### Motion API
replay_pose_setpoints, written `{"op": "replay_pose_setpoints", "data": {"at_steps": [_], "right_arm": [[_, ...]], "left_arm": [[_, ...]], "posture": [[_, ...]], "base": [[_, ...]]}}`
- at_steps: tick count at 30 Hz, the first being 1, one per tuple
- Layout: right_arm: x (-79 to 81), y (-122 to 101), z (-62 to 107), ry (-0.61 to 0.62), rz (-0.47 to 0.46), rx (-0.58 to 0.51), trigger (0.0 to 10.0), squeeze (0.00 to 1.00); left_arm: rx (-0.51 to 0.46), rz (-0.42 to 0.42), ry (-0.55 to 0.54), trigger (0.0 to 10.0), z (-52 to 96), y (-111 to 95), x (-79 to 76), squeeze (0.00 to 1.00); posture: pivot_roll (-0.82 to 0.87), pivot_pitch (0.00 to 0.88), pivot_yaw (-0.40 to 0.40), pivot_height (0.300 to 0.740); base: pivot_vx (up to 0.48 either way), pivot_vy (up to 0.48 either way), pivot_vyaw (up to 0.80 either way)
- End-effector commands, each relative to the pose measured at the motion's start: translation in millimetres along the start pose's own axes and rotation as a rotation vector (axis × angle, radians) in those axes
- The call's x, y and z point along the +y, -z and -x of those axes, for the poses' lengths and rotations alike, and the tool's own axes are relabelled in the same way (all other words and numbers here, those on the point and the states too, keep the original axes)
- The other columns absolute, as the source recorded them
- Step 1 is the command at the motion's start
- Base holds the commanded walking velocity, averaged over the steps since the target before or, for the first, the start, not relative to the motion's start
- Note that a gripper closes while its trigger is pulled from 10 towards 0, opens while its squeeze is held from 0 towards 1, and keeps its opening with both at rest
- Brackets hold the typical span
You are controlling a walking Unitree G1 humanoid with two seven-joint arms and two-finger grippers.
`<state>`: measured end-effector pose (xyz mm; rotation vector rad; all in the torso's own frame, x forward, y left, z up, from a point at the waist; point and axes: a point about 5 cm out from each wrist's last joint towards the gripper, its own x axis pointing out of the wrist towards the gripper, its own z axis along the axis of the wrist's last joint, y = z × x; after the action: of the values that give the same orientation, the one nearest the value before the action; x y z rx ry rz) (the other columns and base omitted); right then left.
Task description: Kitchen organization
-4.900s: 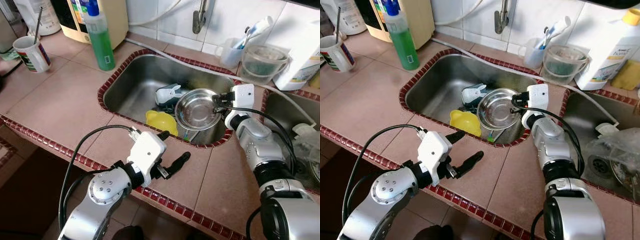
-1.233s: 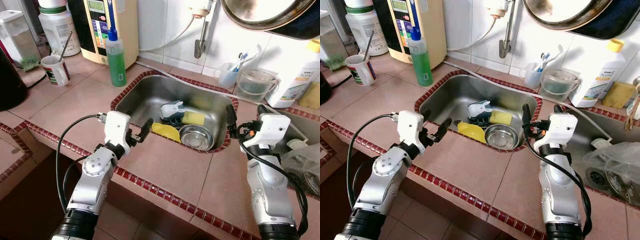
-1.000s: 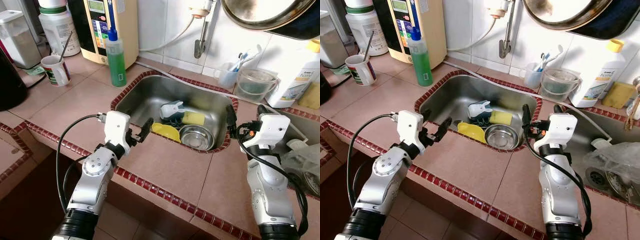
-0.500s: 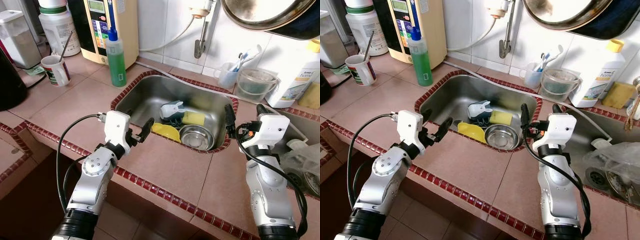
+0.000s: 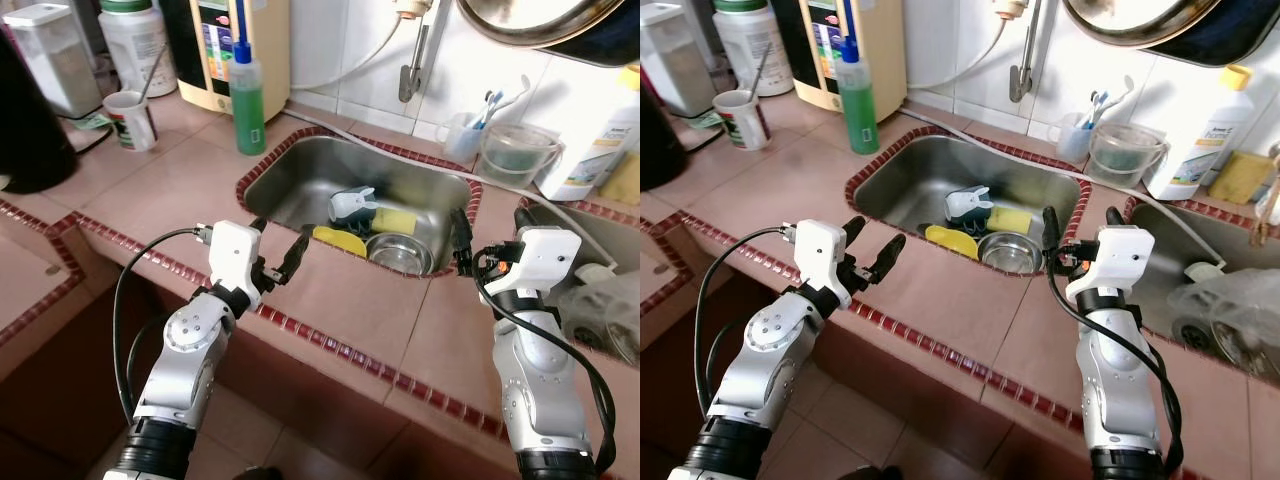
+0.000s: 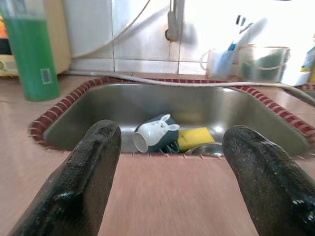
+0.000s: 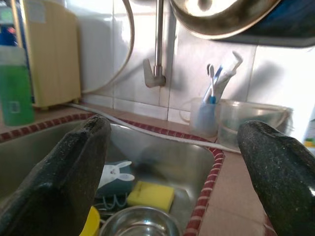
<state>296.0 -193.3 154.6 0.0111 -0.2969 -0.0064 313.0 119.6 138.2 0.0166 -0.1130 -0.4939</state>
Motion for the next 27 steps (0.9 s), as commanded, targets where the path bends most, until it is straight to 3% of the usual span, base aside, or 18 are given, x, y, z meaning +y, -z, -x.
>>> {"op": "replay_pose_setpoints", "data": {"at_steps": [1,5,21,27], "right_arm": [[-0.2,-4.6,-2.1,0.004,-0.002,-0.018,10.0,0.00],[-1.4,-4.9,-1.4,0.007,0.000,-0.019,10.0,0.00],[-1.9,-4.3,-1.4,-0.005,0.014,-0.021,10.0,0.00],[-0.4,4.1,1.3,-0.021,0.033,0.039,10.0,0.00]], "left_arm": [[-0.009,0.002,0.004,10.0,-0.4,-2.3,0.9,0.00],[-0.011,0.000,0.010,10.0,-1.2,-3.2,0.0,0.00],[-0.018,-0.015,-0.001,10.0,-0.9,-3.8,2.6,0.00],[-0.007,-0.029,-0.004,10.0,0.9,-1.7,6.2,0.00]], "posture": [[0.01,0.000,0.010,0.740],[0.01,0.000,0.011,0.740],[0.01,0.000,0.012,0.740],[0.01,0.000,0.013,0.740]], "base": [[-0.277,0.000,0.00],[-0.263,0.000,0.00],[0.000,0.000,0.00],[0.000,0.000,-0.20]]}}
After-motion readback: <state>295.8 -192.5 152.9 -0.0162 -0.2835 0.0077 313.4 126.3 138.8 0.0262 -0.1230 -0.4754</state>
